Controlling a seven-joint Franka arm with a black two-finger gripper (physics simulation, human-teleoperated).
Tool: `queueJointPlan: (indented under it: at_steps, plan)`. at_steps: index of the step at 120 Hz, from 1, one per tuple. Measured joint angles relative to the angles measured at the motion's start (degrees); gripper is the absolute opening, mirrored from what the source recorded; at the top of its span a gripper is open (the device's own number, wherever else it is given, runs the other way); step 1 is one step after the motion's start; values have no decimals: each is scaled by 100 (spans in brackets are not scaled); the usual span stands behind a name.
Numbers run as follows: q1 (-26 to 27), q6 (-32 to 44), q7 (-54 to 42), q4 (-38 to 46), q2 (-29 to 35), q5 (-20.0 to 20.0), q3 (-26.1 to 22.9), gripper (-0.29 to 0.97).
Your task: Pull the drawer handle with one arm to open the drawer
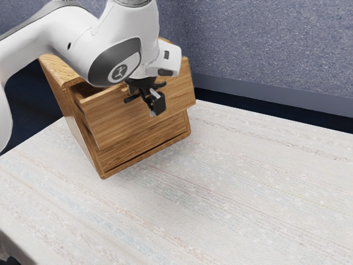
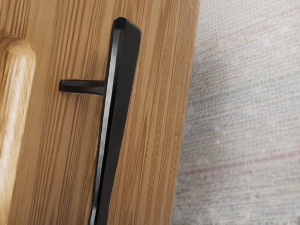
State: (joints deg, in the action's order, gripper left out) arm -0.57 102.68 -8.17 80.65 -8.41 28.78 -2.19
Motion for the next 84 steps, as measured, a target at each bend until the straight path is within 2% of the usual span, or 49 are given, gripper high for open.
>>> queueJointPlan:
  at_steps: [9, 29, 62, 84]
  plan:
    - [105, -6, 75, 181, 130, 5, -3, 71]
    - [274, -52, 265, 332, 254, 40, -94, 63]
    - [449, -201, 582, 502, 432, 151, -239, 66]
    - [391, -348, 824, 673, 631, 257, -626, 66]
